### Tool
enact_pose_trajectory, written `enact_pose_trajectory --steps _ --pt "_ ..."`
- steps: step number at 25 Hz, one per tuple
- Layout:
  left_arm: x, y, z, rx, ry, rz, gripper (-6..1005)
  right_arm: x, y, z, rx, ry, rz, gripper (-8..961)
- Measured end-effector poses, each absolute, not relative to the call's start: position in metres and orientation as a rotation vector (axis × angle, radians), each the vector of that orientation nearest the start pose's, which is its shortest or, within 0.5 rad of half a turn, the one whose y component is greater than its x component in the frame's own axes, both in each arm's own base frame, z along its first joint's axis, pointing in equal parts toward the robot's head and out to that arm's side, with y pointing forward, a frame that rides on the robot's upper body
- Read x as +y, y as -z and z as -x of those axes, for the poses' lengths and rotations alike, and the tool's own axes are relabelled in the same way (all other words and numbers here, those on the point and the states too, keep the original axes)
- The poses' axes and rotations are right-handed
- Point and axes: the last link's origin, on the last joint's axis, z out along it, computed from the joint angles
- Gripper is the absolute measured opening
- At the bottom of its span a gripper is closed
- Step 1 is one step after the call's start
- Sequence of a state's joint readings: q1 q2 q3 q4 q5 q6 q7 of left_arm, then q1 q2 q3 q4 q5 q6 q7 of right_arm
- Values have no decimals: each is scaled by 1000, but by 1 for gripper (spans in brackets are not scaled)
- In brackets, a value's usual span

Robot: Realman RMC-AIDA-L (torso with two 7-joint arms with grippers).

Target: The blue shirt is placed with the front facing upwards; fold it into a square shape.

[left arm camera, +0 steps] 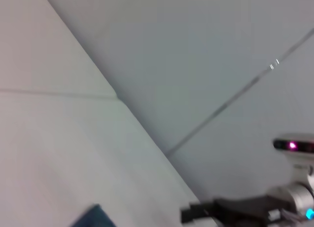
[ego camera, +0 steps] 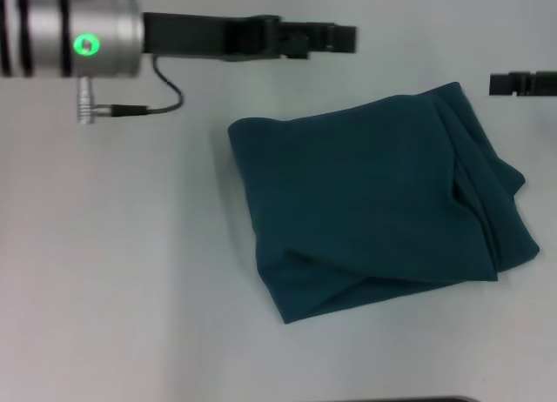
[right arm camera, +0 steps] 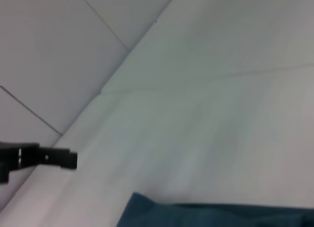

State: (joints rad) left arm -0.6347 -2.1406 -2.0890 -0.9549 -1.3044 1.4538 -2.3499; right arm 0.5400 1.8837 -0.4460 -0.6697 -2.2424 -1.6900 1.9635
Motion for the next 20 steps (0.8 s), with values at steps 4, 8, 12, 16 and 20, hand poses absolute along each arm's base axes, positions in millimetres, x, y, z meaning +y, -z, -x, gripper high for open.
enact_pose_trajectory --steps 4,8,12,16,20 --pt "362 7 161 -1366 829 2658 965 330 -87 -311 1455 -541 2490 883" --pt "359 1 173 -1340 843 2625 964 329 -74 -305 1491 -468 2551 883" --pt "355 1 183 -1328 831 2612 964 328 -69 -302 1523 -434 2571 883" --pt "355 2 186 -1325 826 2609 965 326 -65 -301 1557 -417 2584 884" --pt "355 2 187 -1325 824 2605 965 321 -64 -302 1587 -403 2596 884"
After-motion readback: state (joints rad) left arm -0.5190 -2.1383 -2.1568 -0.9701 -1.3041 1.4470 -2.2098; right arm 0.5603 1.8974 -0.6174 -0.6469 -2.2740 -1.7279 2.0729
